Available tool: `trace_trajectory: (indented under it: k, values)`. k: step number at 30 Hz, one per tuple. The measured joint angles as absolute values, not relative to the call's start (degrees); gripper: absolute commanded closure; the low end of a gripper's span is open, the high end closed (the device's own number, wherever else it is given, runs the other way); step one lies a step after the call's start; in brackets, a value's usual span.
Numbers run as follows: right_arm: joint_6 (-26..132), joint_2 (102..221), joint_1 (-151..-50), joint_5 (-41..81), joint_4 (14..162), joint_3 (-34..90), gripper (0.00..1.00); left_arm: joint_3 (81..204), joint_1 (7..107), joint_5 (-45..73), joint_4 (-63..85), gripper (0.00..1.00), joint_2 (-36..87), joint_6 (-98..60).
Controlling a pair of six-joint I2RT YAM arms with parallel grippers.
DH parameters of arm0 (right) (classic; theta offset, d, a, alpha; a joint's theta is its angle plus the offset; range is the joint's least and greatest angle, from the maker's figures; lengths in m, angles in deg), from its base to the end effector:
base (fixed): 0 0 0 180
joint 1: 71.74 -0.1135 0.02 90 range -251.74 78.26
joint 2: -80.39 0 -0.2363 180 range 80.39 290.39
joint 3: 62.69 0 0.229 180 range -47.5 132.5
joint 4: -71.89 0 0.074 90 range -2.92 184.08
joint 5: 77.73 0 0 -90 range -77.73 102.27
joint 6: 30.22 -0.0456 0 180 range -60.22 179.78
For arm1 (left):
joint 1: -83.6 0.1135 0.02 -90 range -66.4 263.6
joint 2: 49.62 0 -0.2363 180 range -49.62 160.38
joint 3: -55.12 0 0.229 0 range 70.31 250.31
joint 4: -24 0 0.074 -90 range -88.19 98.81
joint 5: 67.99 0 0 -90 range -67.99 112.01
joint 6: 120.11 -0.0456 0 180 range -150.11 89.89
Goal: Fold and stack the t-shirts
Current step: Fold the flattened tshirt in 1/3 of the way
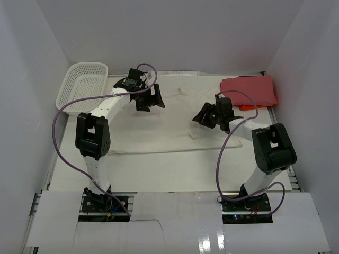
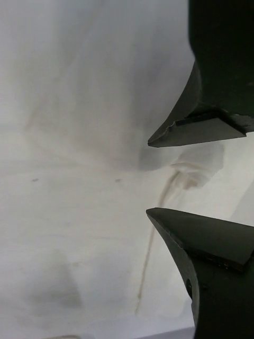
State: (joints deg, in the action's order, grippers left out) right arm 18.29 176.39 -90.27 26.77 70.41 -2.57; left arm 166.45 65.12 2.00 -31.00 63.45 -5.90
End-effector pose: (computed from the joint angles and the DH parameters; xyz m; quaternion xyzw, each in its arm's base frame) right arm 0.3071 0.1150 0.1475 0.1170 0.8717 0.3281 0.3448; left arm 0.3797 -0.1434 0.2262 0.0025 0.9449 -0.2576 0.2019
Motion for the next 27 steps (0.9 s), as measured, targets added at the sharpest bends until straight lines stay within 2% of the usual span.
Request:
trace_trajectory:
  k: [8,16,27]
  values:
    - [34.6,187.3,-95.2,13.6,95.4,30.6,0.5,166.4,65.0,1.9,-30.9,0.02,63.5,-6.1]
    - [43.9,201.8,-102.8,3.5,119.0,53.2,0.54,166.4,65.0,1.9,-30.1,0.02,63.5,-6.1]
    - [46.6,206.6,-107.7,-8.1,136.2,57.0,0.54,166.4,65.0,1.9,-30.1,0.02,63.6,-6.3]
